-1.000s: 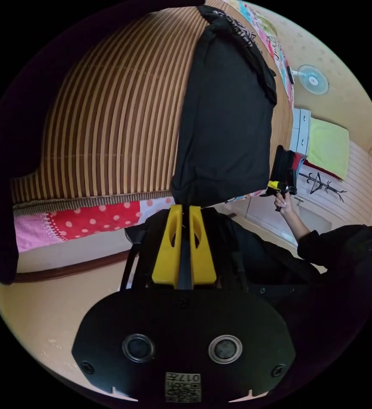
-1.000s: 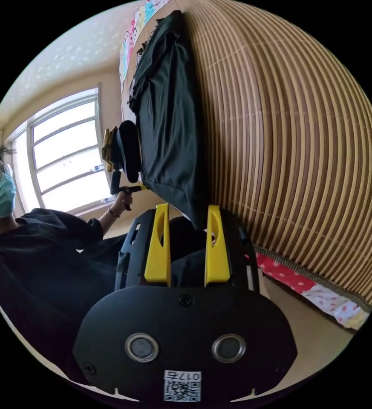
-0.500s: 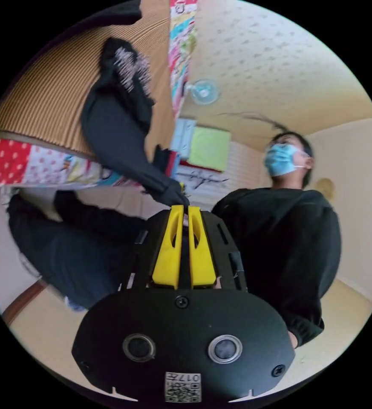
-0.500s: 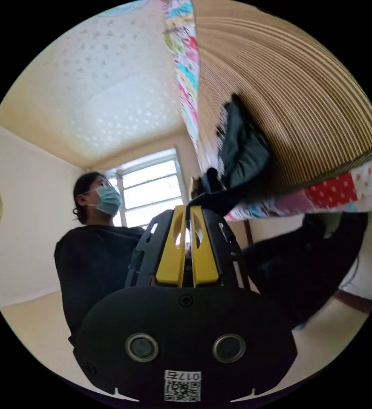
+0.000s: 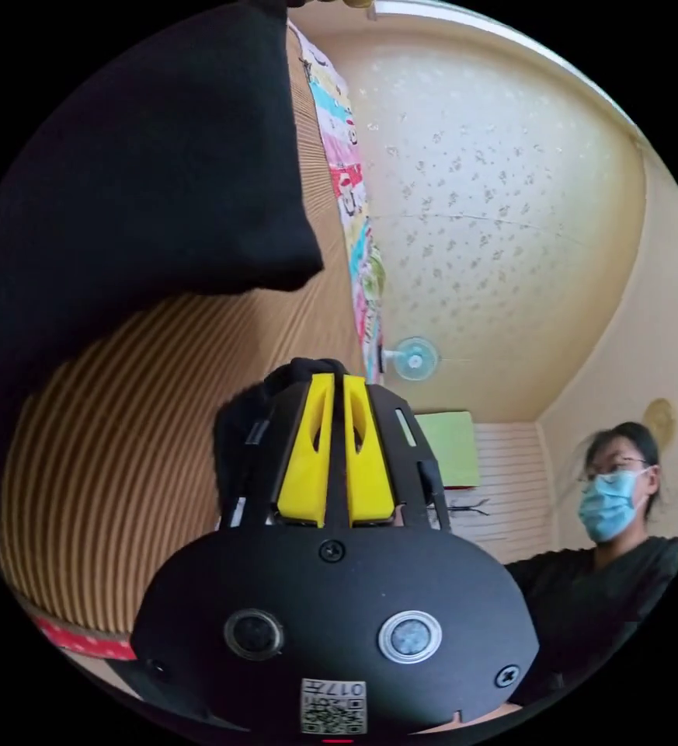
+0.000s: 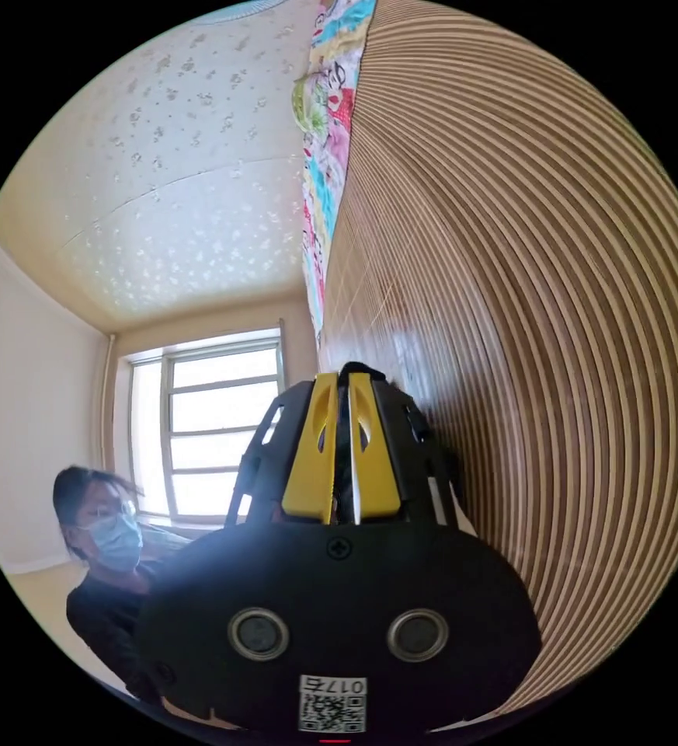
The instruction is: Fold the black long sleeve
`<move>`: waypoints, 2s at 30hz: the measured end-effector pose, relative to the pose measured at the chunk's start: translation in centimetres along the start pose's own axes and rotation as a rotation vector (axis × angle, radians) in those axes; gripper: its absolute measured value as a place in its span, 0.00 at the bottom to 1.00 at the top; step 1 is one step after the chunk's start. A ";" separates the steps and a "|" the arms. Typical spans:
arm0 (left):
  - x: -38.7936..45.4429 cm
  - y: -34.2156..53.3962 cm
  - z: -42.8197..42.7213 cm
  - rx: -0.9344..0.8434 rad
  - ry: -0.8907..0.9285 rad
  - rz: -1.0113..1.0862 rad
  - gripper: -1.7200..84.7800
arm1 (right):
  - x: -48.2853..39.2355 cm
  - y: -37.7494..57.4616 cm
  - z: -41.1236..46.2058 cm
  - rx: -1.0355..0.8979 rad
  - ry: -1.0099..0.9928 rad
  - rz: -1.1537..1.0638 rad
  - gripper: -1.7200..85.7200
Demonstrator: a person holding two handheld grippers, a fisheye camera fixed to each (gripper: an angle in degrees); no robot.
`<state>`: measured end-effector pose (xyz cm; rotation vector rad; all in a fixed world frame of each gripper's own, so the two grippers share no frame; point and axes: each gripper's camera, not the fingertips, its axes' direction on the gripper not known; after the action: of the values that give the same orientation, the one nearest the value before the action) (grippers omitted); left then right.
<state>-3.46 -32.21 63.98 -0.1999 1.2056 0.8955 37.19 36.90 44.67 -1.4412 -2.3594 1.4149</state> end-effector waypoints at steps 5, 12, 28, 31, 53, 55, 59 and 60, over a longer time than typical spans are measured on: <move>1.4 2.0 0.7 -0.042 -0.134 0.108 0.20 | -2.6 1.0 1.9 0.083 0.268 -0.083 0.11; 0.8 12.7 0.6 -0.239 -0.428 0.083 0.21 | -6.8 11.6 10.9 -0.133 0.613 -0.373 0.06; 13.5 19.7 10.0 -0.298 -0.608 0.395 0.05 | -8.7 15.1 40.6 -1.088 0.723 -0.486 0.30; 15.7 21.0 12.4 -0.283 -0.676 0.446 0.05 | -6.9 16.8 44.5 -1.299 1.051 -0.611 0.22; 4.6 21.3 25.1 -0.440 -0.215 0.182 0.23 | 13.4 1.8 -16.7 -0.308 0.213 -0.151 0.21; 4.1 20.4 27.2 -0.460 -0.222 0.180 0.23 | 14.5 1.3 -16.3 -0.310 0.150 -0.142 0.20; 2.2 18.4 30.9 -0.510 -0.162 0.117 0.21 | 16.1 -0.6 -12.8 -0.386 0.084 -0.154 0.15; 1.2 17.7 32.4 -0.549 -0.129 0.070 0.19 | 16.3 -0.9 -12.2 -0.398 0.086 -0.154 0.14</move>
<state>7.75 -1.36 80.92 -0.5338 0.8302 1.2696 32.82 56.76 45.96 -1.3187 -2.7338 0.8636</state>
